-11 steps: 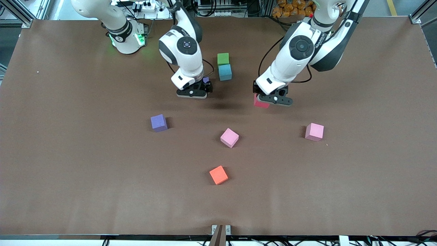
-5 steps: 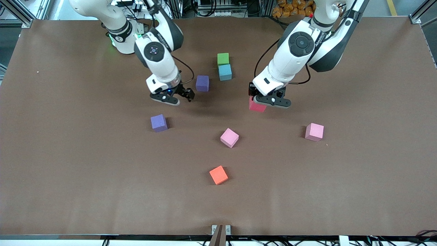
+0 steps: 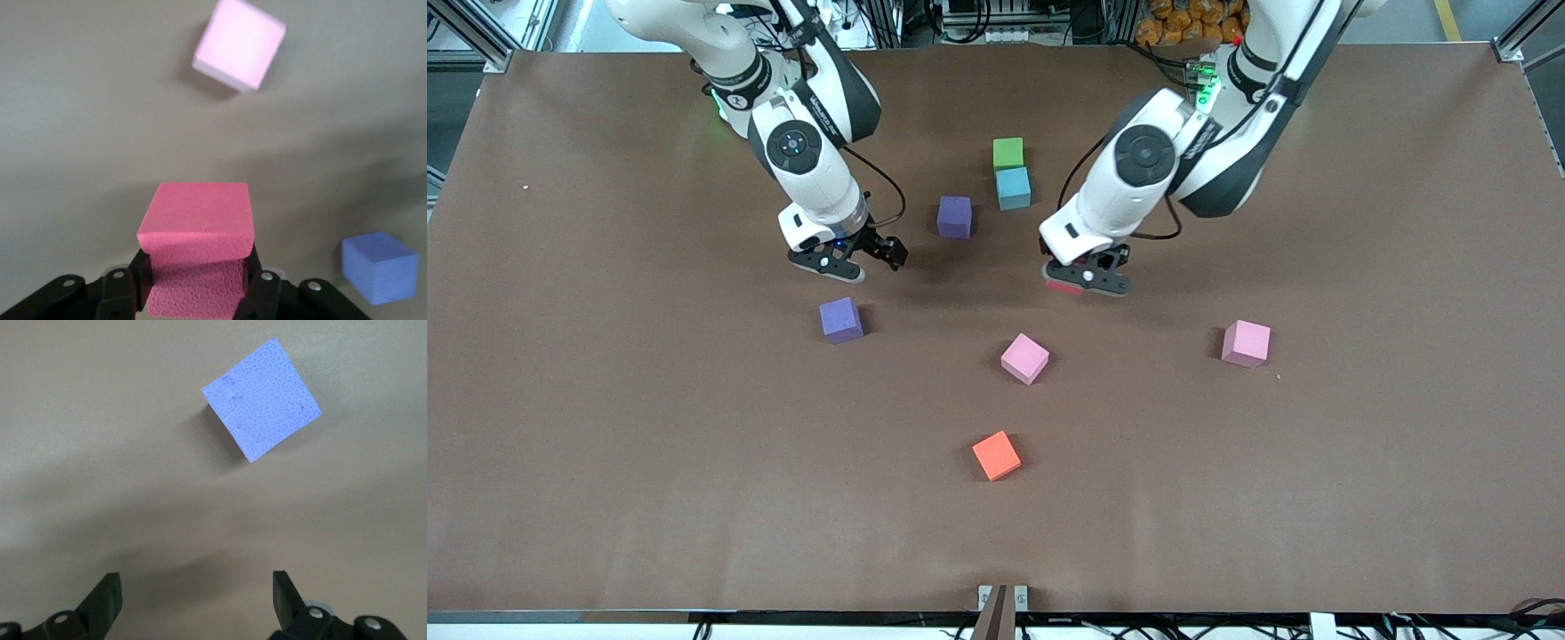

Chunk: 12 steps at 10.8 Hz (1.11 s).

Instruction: Arrange blocks into number 1

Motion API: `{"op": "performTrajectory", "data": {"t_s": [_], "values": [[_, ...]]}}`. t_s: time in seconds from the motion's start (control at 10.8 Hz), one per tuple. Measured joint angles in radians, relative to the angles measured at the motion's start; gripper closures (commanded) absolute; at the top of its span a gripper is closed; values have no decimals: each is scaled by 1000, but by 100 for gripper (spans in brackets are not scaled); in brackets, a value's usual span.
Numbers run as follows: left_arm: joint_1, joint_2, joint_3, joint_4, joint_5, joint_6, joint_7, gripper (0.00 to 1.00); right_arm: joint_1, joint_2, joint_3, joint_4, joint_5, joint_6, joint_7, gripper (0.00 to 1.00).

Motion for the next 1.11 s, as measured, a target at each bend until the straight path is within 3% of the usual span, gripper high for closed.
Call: {"op": "performTrajectory", "data": {"t_s": [0.28, 0.83, 1.11], "values": [[-60, 89, 2, 41, 27, 1, -95, 100, 0, 0, 2, -1, 0, 0, -4, 0], [-161, 179, 3, 48, 27, 0, -414, 100, 3, 0, 10, -2, 0, 0, -6, 0], [-192, 203, 1, 49, 27, 0, -479, 100, 10, 0, 13, -3, 0, 1, -6, 0]]}}
